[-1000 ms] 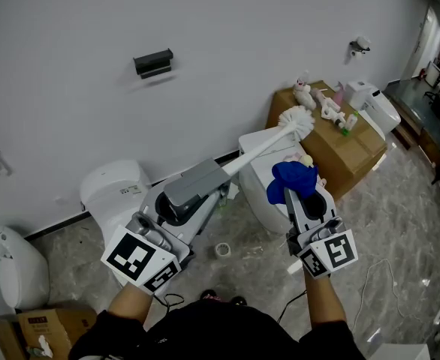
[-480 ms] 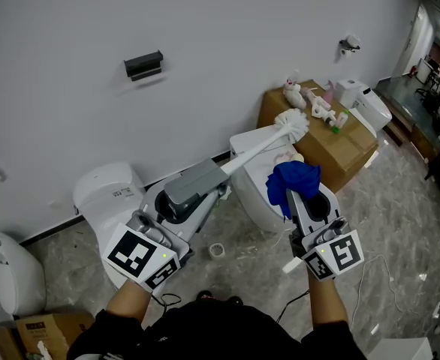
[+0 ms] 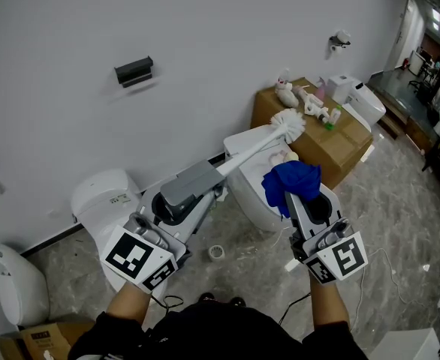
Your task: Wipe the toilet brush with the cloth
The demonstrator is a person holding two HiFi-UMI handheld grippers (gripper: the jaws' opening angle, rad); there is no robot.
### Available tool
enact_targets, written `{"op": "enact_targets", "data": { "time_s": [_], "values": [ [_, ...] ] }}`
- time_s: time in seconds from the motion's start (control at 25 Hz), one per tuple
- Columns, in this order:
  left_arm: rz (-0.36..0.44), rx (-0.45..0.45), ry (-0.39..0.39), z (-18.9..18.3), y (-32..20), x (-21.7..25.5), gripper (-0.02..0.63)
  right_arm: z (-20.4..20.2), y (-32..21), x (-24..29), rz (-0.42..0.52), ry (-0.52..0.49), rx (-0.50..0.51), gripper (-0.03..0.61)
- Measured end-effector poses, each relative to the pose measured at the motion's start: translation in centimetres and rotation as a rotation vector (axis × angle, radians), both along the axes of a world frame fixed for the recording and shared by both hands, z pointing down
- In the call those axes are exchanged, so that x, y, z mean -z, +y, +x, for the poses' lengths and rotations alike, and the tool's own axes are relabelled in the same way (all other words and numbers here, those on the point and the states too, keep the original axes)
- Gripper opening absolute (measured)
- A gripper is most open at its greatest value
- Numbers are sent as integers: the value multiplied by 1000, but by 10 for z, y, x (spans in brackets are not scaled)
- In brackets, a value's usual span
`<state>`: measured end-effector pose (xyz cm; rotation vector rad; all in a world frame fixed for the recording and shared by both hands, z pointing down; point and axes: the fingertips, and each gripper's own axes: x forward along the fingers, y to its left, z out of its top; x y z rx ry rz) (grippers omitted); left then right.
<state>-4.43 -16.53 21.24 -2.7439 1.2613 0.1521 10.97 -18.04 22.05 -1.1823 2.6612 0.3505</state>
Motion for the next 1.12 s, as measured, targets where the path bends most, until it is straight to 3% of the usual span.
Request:
{"op": "enact_targets", "data": {
  "time_s": [1.12],
  "values": [
    [1, 6, -13, -3, -4, -3, 164, -11, 7, 10, 24, -6, 30, 83]
  ]
}}
